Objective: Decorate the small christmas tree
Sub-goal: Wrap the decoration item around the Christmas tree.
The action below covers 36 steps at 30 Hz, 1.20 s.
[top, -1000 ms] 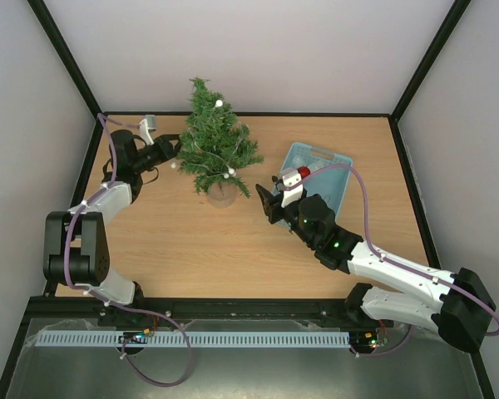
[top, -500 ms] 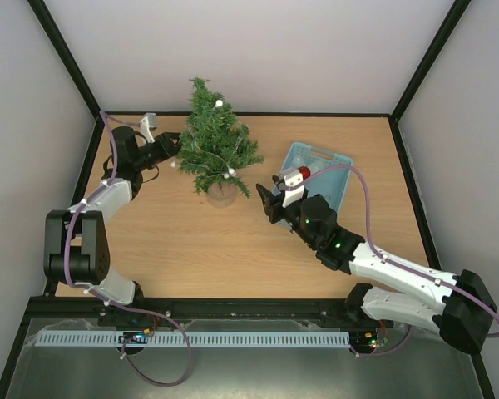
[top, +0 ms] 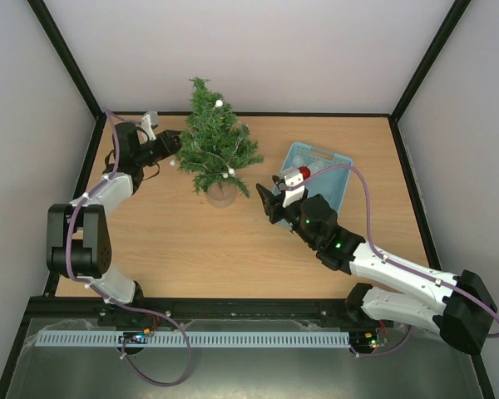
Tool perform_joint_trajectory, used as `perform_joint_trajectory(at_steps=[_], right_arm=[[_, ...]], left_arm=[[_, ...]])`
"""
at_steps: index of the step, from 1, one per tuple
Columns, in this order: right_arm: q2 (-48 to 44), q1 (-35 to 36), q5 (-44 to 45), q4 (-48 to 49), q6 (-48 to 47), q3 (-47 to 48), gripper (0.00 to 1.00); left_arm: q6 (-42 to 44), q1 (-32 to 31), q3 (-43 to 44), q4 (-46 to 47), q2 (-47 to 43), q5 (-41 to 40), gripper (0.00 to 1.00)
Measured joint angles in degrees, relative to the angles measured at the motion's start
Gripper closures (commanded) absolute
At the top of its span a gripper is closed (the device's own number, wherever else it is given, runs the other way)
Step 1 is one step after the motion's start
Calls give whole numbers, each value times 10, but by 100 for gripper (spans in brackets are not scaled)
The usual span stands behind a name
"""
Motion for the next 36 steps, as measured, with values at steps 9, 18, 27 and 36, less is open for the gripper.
perform_joint_trajectory(at_steps=[9, 18, 27, 36], right_arm=[[-3, 0, 0, 0, 0, 0, 53], [-4, 0, 0, 0, 0, -1, 52], [-19, 0, 0, -6, 10, -9, 47], [-28, 0, 24, -123, 94, 21, 11]], left_arm=[[7, 0, 3, -4, 7, -1, 57], [10, 0, 16, -14, 7, -6, 53], [36, 0, 32, -99, -23, -88, 35], [93, 11, 49, -241, -151, -270, 1]])
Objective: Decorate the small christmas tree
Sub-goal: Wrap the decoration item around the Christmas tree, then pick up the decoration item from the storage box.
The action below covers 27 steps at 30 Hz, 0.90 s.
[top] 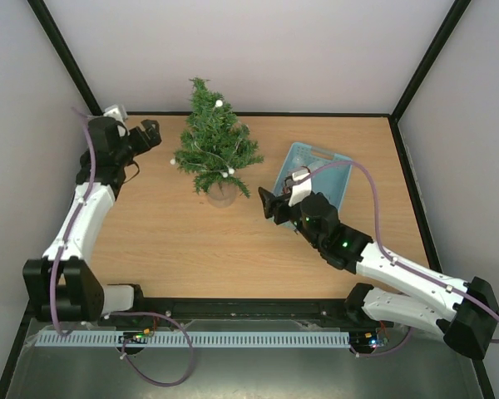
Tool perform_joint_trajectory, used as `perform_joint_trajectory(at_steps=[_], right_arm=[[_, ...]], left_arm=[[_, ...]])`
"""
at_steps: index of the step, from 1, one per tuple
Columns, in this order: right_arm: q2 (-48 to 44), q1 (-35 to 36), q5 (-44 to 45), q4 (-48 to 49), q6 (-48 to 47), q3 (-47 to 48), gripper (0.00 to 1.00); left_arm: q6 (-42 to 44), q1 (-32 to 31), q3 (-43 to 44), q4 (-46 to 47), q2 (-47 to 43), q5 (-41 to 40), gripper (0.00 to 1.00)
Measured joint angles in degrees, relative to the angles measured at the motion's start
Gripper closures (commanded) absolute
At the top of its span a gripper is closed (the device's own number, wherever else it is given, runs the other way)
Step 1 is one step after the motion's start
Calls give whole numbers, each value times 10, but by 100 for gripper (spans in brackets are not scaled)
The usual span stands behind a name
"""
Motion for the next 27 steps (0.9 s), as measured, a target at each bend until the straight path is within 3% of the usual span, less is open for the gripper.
perform_joint_trajectory(at_steps=[2, 8, 13, 23, 27], right_arm=[[0, 0, 15, -26, 14, 17, 2], [11, -2, 85, -56, 20, 36, 2], [73, -27, 146, -89, 25, 76, 2], [267, -148, 142, -139, 25, 175, 0], [353, -192, 126, -166, 32, 216, 10]], left_arm=[[13, 0, -1, -28, -33, -28, 0], [2, 1, -43, -83, -147, -92, 1], [21, -11, -93, -123, -220, -84, 1], [110, -167, -165, -129, -253, -48, 4], [133, -193, -184, -130, -264, -55, 5]])
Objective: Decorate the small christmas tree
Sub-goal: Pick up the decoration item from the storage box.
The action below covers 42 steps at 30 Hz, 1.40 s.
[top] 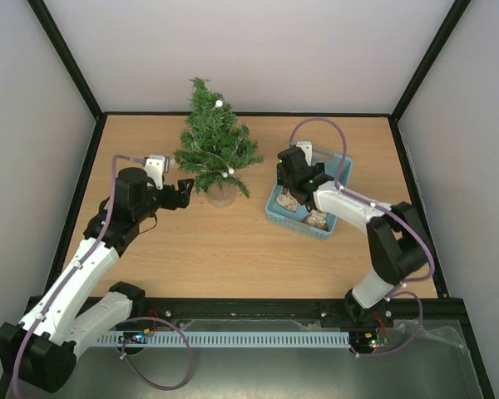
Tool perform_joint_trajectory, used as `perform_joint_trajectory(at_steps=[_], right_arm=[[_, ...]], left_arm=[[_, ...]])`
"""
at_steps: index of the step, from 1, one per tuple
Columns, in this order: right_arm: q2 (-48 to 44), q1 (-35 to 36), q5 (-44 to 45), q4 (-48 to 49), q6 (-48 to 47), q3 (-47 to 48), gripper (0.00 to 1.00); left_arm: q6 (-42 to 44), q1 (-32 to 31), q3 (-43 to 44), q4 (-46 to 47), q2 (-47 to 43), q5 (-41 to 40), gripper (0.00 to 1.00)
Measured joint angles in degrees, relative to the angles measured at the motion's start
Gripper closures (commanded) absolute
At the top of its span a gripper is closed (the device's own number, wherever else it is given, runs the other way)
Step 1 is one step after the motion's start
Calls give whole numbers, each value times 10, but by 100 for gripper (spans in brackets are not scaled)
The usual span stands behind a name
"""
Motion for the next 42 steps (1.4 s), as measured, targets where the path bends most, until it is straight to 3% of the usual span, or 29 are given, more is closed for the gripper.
perform_joint_trajectory(at_steps=[4, 6, 17, 42], right_arm=[[66, -43, -30, -10, 7, 31, 40], [96, -64, -53, -14, 10, 48, 49], [191, -117, -93, -19, 1, 116, 37], [241, -134, -127, -33, -8, 146, 41]], left_arm=[[13, -16, 0, 3, -12, -11, 5], [17, -21, -1, 5, -18, -15, 5], [25, -24, -3, 5, -30, -34, 5], [27, -24, -4, 5, -31, -46, 5]])
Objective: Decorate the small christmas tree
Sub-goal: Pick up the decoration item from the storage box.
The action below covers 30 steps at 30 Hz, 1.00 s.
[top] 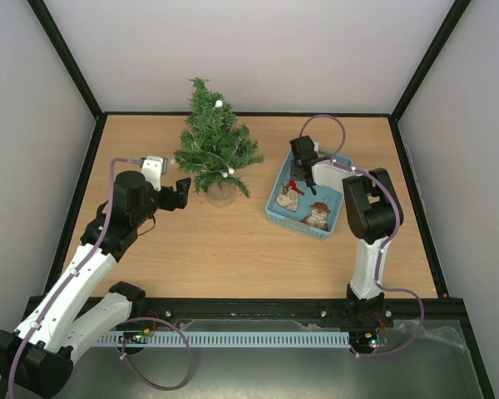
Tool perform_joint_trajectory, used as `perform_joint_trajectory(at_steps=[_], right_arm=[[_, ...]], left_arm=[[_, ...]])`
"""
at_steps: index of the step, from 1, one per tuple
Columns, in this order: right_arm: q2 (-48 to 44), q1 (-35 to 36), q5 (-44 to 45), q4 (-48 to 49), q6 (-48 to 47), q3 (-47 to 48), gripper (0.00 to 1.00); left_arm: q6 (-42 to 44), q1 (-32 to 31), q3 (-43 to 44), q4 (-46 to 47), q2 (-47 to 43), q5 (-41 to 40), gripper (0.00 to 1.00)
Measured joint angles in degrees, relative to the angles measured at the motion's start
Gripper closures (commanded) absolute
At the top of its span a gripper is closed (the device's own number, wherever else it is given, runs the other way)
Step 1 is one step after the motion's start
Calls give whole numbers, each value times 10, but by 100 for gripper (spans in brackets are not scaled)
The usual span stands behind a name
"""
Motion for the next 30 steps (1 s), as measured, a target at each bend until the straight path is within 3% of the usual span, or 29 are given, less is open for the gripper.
perform_joint_trajectory(at_steps=[19, 30], right_arm=[[-2, 0, 0, 3, -13, -4, 50], [-75, 0, -12, -9, -12, -54, 51]], left_arm=[[5, 0, -2, 0, -1, -4, 5], [6, 0, -2, 0, -2, -12, 6]])
